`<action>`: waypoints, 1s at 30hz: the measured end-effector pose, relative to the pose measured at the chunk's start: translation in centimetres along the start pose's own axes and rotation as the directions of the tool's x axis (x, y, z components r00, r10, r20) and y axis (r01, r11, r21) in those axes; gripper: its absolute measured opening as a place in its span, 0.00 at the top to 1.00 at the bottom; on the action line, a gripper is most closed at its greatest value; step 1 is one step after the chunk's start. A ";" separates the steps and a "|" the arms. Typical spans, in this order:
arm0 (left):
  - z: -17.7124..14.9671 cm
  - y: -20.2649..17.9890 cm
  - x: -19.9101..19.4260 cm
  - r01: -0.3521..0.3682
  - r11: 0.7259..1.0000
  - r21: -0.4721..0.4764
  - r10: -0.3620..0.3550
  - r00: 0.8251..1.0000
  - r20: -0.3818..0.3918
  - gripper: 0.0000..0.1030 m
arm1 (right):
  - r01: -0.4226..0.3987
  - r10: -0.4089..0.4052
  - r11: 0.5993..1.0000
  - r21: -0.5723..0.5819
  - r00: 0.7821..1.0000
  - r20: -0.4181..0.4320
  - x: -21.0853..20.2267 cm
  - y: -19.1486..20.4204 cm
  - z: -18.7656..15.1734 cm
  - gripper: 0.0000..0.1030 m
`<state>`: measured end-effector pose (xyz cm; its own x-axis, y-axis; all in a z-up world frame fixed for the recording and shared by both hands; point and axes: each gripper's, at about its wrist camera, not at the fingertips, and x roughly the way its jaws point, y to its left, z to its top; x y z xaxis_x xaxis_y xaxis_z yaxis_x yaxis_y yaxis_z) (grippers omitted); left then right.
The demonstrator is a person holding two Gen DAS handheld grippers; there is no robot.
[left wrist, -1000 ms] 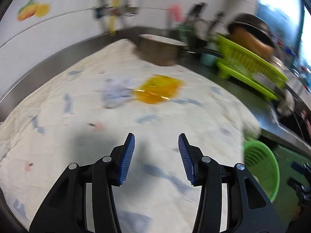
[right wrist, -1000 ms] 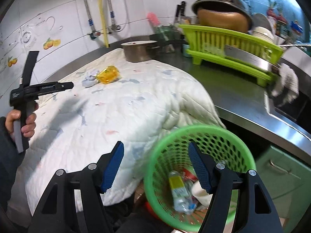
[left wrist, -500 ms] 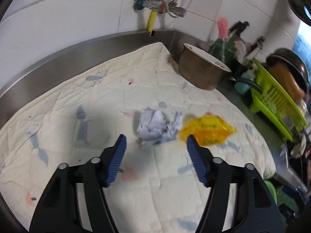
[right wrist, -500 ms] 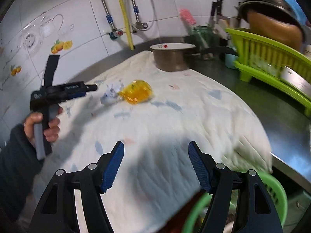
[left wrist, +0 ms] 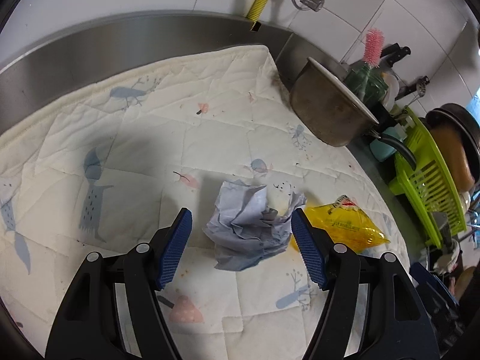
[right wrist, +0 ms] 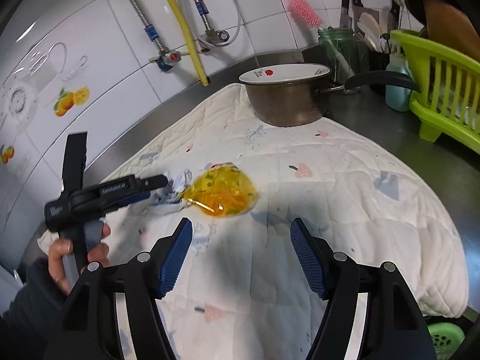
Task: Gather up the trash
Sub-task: 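Move both tools back to the crumpled paper and yellow bag, then grasp the crumpled white paper with the left tool while the right tool grasps the yellow bag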
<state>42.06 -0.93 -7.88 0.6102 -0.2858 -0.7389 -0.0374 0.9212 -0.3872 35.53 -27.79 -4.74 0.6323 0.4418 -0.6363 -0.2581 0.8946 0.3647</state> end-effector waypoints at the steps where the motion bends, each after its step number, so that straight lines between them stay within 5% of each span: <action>1: 0.0 0.1 0.2 0.007 1.000 -0.001 -0.007 1.000 -0.003 0.35 | -0.001 0.001 1.000 0.005 1.000 0.000 0.3 -0.1 0.2 0.36; 9: -0.5 1.0 1.6 0.071 0.997 -0.029 -0.072 0.997 -0.022 0.61 | -0.001 0.001 1.000 0.025 1.000 -0.002 2.4 -0.3 1.9 0.37; 23: -1.7 2.1 -1.3 0.092 0.996 -0.010 -0.092 0.996 0.019 0.79 | -0.074 0.082 0.988 0.136 0.995 -0.057 7.3 -0.6 3.2 0.46; 30: -2.0 3.2 -2.7 0.100 0.995 -0.011 -0.100 0.995 0.006 0.91 | -0.049 0.061 0.991 0.125 0.994 -0.095 10.1 0.1 2.7 0.62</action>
<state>38.70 2.26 -8.27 0.6155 -0.3750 -0.6932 0.0154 0.8851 -0.4651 43.81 -23.41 -9.31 0.5427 0.5003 -0.6747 -0.1953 0.8564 0.4779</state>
